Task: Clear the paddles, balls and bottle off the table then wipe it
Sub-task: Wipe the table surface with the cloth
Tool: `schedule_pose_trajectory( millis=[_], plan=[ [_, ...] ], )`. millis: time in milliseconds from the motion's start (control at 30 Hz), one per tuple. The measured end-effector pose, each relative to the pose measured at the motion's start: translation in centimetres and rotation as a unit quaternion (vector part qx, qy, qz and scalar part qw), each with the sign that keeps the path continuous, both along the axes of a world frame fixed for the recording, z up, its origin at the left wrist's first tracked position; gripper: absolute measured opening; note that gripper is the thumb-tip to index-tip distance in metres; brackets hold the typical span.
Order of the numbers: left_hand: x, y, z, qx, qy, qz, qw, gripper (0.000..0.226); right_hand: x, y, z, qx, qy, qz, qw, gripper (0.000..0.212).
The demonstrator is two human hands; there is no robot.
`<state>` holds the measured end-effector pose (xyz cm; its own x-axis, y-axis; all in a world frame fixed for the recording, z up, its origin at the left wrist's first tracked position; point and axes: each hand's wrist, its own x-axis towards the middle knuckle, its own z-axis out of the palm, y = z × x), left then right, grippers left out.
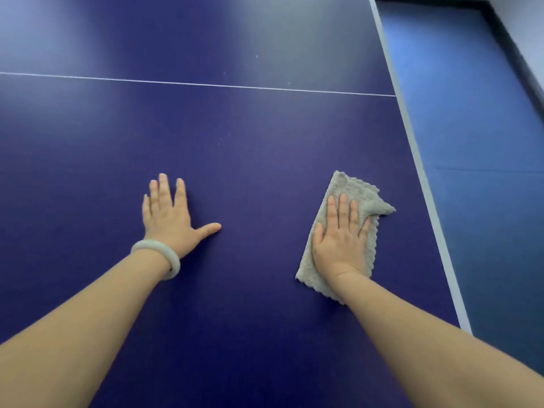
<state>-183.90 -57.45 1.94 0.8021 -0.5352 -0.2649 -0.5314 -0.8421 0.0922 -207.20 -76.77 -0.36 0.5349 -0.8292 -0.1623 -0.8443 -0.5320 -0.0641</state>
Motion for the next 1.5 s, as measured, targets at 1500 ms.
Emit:
schedule_pose_trajectory(
  millis=[1500],
  plan=[
    [9.3,3.9,-1.1,0.055,0.136,0.057,0.987,0.14,26.4,-11.4,0.6,0.023,-0.019,-0.012,0.999,0.062]
  ],
)
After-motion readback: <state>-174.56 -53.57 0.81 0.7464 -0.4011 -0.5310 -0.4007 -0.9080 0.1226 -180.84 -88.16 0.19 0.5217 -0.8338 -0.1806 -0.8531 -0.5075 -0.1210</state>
